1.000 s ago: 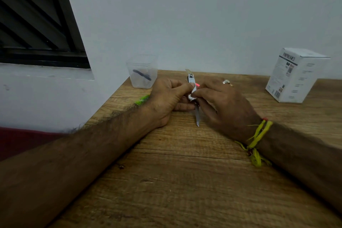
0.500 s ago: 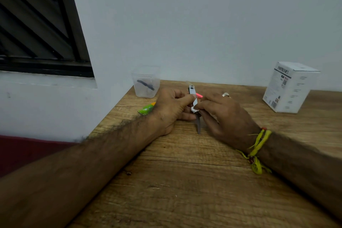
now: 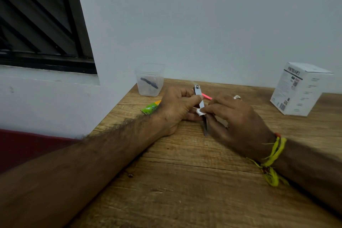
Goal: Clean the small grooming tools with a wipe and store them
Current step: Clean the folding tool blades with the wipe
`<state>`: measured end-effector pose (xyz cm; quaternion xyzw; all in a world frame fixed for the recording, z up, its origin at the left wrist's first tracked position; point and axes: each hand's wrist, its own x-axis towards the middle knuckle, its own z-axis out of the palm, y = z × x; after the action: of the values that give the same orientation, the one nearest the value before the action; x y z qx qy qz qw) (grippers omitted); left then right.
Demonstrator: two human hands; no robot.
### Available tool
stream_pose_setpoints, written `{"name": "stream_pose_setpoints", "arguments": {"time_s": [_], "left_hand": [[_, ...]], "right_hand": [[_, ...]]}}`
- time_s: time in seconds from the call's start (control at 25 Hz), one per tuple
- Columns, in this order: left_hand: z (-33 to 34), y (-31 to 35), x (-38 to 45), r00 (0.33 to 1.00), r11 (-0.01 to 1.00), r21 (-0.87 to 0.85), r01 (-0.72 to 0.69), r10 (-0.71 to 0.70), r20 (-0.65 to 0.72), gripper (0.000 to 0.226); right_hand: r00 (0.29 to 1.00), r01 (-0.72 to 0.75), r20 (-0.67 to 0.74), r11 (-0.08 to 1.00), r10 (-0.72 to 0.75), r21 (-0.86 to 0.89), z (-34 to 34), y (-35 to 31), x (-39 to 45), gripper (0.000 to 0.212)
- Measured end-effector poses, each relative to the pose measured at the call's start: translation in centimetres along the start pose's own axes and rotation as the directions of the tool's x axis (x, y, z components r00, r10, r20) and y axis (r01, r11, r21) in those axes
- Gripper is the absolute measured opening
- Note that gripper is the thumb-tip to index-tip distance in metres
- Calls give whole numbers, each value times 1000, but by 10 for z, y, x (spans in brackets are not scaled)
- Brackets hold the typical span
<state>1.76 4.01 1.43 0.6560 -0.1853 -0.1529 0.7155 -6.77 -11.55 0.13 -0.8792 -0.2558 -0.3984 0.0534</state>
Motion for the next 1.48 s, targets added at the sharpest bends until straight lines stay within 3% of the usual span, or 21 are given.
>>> {"name": "stream_pose_setpoints", "arguments": {"time_s": [0.2,0.4,0.68,1.04,1.24,1.48], "left_hand": [[-3,1,2,1000,1000,-2,1,-1,-13,25],[1,-2,1,1000,1000,-3,11,-11,-17,25],[3,0,-2,999,1000,4,10,-10,-40,27],[2,-1,-4,999,1000,1,13,-13,-41,20],[3,3,-4,999,1000,2,14,-14,-35,15],[3,-2,-3,999,1000,9,19,-19,-37,10]], "right_hand": [[998,52,30,996,-50,-69,3,-9,4,12],[997,-35,71,999,37,-35,5,-5,-1,12],[995,-55,83,998,52,24,4,-4,0,17],[993,-45,115,992,31,117,0,-6,-5,13],[991,-58,129,991,43,117,-4,-4,-4,24],[987,-38,161,986,12,160,-5,-3,-8,14]]}}
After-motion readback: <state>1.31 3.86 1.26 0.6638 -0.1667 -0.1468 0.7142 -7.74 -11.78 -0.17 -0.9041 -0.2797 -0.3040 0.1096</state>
